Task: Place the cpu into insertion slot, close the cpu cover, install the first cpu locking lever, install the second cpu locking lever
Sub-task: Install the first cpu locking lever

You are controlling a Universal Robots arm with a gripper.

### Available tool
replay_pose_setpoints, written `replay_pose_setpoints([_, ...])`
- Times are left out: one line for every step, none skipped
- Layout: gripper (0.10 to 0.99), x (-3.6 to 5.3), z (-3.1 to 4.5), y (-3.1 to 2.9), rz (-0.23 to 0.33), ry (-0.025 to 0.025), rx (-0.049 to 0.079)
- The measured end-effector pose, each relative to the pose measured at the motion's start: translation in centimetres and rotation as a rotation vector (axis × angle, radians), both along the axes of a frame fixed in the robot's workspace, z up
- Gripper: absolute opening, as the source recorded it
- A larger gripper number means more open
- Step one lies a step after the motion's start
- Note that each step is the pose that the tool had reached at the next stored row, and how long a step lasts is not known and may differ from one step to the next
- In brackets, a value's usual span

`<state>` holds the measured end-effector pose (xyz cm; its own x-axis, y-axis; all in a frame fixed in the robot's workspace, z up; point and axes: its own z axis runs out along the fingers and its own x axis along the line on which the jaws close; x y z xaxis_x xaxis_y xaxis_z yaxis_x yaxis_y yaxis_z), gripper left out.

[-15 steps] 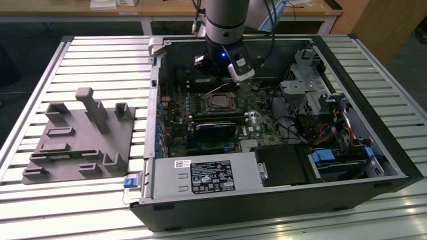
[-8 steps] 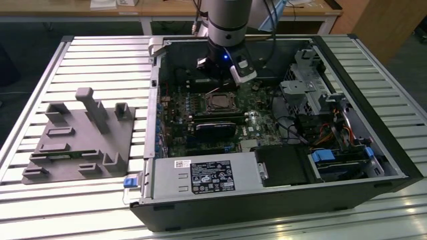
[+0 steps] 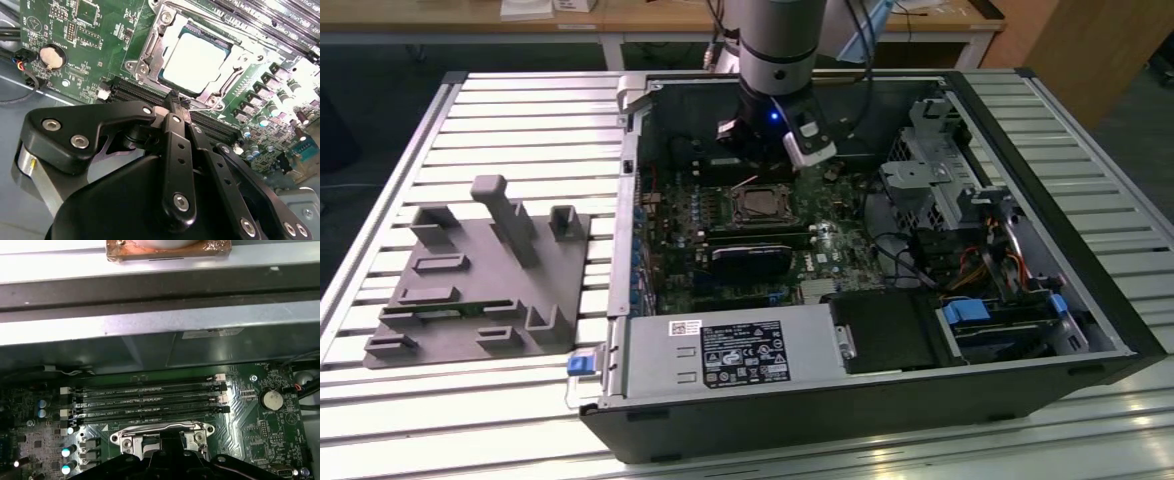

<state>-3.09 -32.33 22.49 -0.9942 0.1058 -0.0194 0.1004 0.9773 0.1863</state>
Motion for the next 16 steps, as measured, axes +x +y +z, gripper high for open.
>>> replay_pose_setpoints([0.106,0.0,-0.05,0.19,0.0,-0.0001,-0.005])
replay_pose_setpoints([0.106,0.01,-0.1,0.4,0.0,-0.0001,-0.011])
replay_pose_setpoints([0.106,0.01,-0.13,0.57,0.0,0.0,-0.016])
replay_pose_setpoints([0.106,0.01,-0.17,0.74,0.0,0.0,-0.02])
replay_pose_setpoints([0.106,0.01,-0.21,0.89,0.0,0.0,-0.024])
replay_pose_setpoints([0.106,0.01,-0.26,1.04,0.0,0.0,-0.029])
replay_pose_setpoints([0.106,0.01,-0.3,1.16,0.0,0.0,-0.032])
replay_pose_setpoints([0.106,0.01,-0.35,1.27,0.0,-0.0002,-0.035])
replay_pose_setpoints([0.106,0.01,-0.42,1.35,0.0,-0.0007,-0.039])
replay_pose_setpoints([0.106,0.01,-0.51,1.41,0.0,-0.0023,-0.042])
replay_pose_setpoints([0.106,0.01,-0.61,1.45,0.0,-0.0046,-0.044])
replay_pose_setpoints([0.106,0.01,-0.71,1.49,0.0,-0.0074,-0.046])
replay_pose_setpoints([0.106,0.01,-0.8,1.51,0.0,-0.011,-0.047])
replay_pose_setpoints([0.106,0.01,-0.87,1.52,-0.001,-0.0159,-0.048])
replay_pose_setpoints([0.106,0.01,-0.95,1.52,-0.001,-0.0213,-0.049])
replay_pose_setpoints([0.106,0.0,-1.01,1.52,-0.001,-0.0268,-0.049])
